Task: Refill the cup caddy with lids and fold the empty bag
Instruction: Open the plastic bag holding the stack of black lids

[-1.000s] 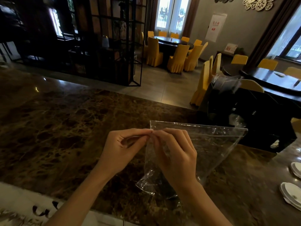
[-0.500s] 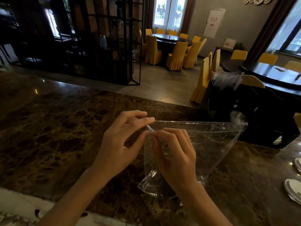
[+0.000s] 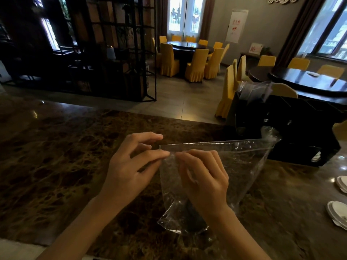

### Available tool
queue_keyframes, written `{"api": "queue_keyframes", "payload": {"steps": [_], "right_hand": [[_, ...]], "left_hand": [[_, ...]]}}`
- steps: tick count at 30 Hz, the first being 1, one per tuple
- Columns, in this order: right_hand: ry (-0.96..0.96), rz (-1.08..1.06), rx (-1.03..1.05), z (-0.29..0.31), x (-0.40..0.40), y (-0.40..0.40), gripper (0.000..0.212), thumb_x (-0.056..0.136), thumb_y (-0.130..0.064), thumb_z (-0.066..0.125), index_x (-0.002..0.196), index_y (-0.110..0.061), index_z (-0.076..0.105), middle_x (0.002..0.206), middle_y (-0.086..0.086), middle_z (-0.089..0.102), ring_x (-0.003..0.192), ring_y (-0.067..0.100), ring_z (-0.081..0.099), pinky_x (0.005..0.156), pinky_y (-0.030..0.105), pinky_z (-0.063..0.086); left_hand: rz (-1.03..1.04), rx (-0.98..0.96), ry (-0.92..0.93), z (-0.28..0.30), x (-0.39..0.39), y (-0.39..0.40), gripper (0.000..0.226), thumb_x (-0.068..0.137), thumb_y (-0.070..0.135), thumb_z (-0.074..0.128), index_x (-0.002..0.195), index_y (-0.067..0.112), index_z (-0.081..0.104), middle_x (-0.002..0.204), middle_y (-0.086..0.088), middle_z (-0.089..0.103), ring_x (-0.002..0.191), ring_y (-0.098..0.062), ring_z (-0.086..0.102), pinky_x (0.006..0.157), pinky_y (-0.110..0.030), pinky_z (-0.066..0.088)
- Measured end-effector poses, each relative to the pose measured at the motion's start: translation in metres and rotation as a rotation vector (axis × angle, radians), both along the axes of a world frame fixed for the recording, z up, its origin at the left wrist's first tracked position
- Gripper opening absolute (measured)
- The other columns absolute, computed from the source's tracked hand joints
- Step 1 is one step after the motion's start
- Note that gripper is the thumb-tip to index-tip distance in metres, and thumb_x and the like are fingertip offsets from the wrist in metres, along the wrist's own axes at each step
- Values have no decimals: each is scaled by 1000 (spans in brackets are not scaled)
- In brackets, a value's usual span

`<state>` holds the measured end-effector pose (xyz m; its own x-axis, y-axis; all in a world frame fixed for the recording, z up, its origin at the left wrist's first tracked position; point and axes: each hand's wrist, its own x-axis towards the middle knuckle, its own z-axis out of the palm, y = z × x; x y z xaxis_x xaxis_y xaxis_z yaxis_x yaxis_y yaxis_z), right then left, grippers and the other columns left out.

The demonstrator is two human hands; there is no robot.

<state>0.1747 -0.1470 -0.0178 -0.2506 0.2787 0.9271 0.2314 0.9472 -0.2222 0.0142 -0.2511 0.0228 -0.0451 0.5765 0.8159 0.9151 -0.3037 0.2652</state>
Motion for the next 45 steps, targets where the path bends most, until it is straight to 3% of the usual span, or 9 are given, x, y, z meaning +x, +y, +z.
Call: {"api": "queue_keyframes", "payload": {"steps": [3,6,12,19,25,32,38,45], "right_hand": [[-4,-11,11,1,0,2,9,88,-9,82,95,-3,80,93,10,75,79,19,65,68,23,50],[-13,-18,26,0,0,4,9,87,-9,82,94,-3,80,92,10,76,77,20,65,67,24,50],[16,-56,69,0,5,12,10,87,-8,81,96,-5,82,91,9,77,77,19,66,66,24,51],[0,-61,78,-1,9,17,10,85,-10,83,94,-5,82,91,8,77,76,19,66,66,23,50],[2,-58,66,-3,12,21,16,82,-9,87,97,-6,82,92,8,77,75,19,66,68,21,49],[-11,-99,96,-3,22,30,11,88,-12,83,97,-7,82,92,8,78,74,20,68,67,22,51],[3,-93,77,-2,23,29,11,90,-15,79,92,-5,82,91,9,78,74,21,68,67,22,50],[11,-95,68,-4,28,33,12,85,-11,85,95,-6,82,92,8,77,76,20,67,65,24,52]], "left_hand": [[-7,26,193,0,-3,7,25,92,21,70,112,7,75,128,-6,57,120,-20,53,101,-28,47],[-7,34,310,2,-5,13,22,93,19,68,110,7,75,113,-9,72,117,-25,54,92,-40,54],[-27,50,303,4,-10,12,19,91,15,67,104,6,77,104,-9,75,109,-22,54,96,-26,49],[-39,9,393,4,0,15,23,92,16,70,112,7,75,107,-10,75,110,-23,54,80,-41,56],[-100,10,370,8,5,21,23,99,15,58,104,5,78,99,-10,76,97,-18,57,78,-33,53],[-129,0,342,3,-3,19,17,94,11,66,104,3,78,99,-13,75,95,-21,62,72,-38,56],[-111,-61,386,12,15,28,23,91,10,69,112,5,76,107,-10,74,102,-20,58,79,-37,55],[-157,-45,417,14,12,30,20,95,16,64,105,4,78,102,-8,76,97,-18,62,84,-32,52]]}}
